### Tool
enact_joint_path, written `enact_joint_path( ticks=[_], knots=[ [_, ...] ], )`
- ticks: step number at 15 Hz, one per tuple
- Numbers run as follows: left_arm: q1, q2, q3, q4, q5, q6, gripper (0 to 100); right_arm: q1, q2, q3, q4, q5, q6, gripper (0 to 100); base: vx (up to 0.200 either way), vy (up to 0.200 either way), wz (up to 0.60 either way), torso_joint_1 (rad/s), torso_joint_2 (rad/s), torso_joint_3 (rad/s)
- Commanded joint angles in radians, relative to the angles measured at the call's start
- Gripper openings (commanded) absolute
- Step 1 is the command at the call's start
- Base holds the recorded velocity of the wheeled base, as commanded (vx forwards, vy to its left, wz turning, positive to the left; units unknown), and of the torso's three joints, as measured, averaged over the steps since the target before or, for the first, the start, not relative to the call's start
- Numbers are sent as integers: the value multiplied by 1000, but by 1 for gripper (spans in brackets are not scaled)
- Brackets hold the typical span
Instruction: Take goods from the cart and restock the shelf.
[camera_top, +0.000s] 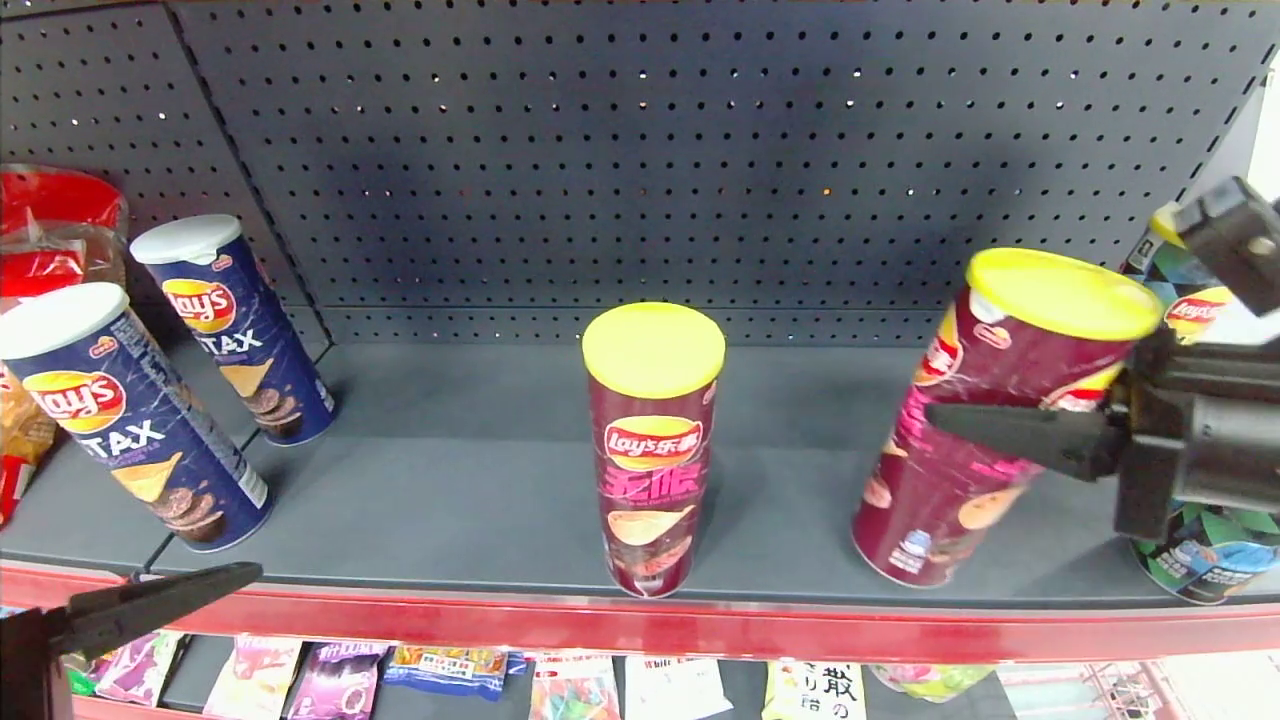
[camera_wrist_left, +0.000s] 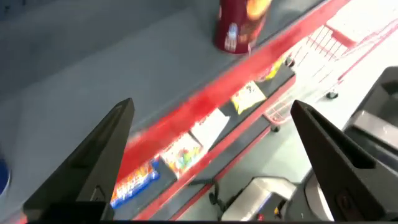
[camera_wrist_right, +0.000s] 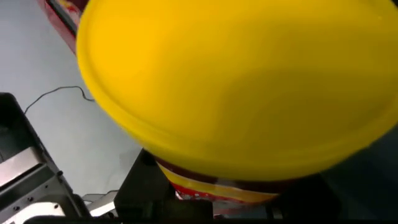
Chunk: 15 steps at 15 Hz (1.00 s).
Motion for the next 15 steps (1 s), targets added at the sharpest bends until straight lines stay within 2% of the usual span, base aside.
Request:
enact_joint_path(
  ticks=[1,3,7,15],
  knots=[
    [0,-89,7,35,8,-1,100,20,239,-189,-39,0,2,0,0,0,0,0,0,0],
    [0,-89,4,50,9,-1,100,36,334,-295,-39,2,-1,0,0,0,0,0,0,0],
    [0,-83,-1,52,9,-1,100,54,472,-415,-40,5,0,0,0,0,0,0,0,0],
    [0,-80,-4,53,11,-1,100,65,621,-556,-43,8,0,0,0,0,0,0,0,0]
  ],
)
